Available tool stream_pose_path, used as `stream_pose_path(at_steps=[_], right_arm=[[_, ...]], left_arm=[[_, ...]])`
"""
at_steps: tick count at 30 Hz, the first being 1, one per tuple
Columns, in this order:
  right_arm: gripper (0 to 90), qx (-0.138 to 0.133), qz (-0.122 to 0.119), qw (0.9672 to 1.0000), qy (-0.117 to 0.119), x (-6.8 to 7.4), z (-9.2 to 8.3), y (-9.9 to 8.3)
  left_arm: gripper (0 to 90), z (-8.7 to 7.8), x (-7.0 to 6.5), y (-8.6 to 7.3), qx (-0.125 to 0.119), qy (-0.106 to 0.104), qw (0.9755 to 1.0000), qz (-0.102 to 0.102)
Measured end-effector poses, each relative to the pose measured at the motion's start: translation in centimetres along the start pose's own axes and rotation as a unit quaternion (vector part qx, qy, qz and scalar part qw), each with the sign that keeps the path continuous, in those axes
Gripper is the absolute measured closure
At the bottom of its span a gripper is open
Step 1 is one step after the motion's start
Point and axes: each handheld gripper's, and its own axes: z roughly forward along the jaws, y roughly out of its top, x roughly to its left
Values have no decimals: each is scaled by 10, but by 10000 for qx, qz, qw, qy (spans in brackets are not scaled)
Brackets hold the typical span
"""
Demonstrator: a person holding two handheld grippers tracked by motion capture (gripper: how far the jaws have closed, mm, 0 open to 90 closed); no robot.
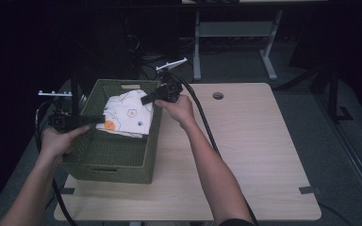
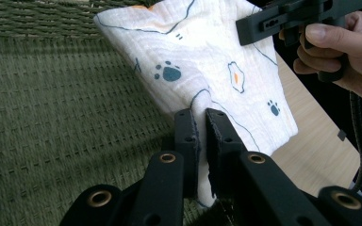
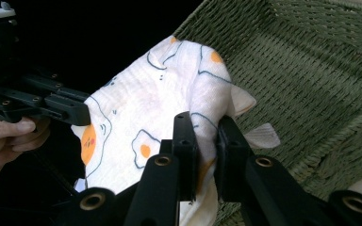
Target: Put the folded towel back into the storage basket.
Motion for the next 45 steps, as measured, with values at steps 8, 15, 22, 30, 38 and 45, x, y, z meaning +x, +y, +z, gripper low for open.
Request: stream_pose_path(at_steps=[8, 15, 22, 30, 38, 45], right_arm=[[802, 49, 38, 10000, 22, -3, 10, -1], [802, 62, 69, 9999, 73, -4, 20, -1], [802, 111, 96, 9998, 109, -9, 30, -3], [802, 136, 93, 9998, 110, -11, 39, -4], [800, 213, 105, 9997, 75, -9, 49, -5], [797, 271, 85, 9996, 85, -7, 56, -7]], left_arm=[[843, 1, 9, -6, 74, 41, 9999, -82], [843, -2, 16, -8, 39, 129, 9998, -155], [843, 0, 23, -11, 146, 188, 9995, -184], [843, 2, 31, -14, 198, 222, 9992, -254], [843, 3, 37, -20, 253, 273, 9989, -295], [843, 2, 39, -22, 313, 361, 9984, -292]])
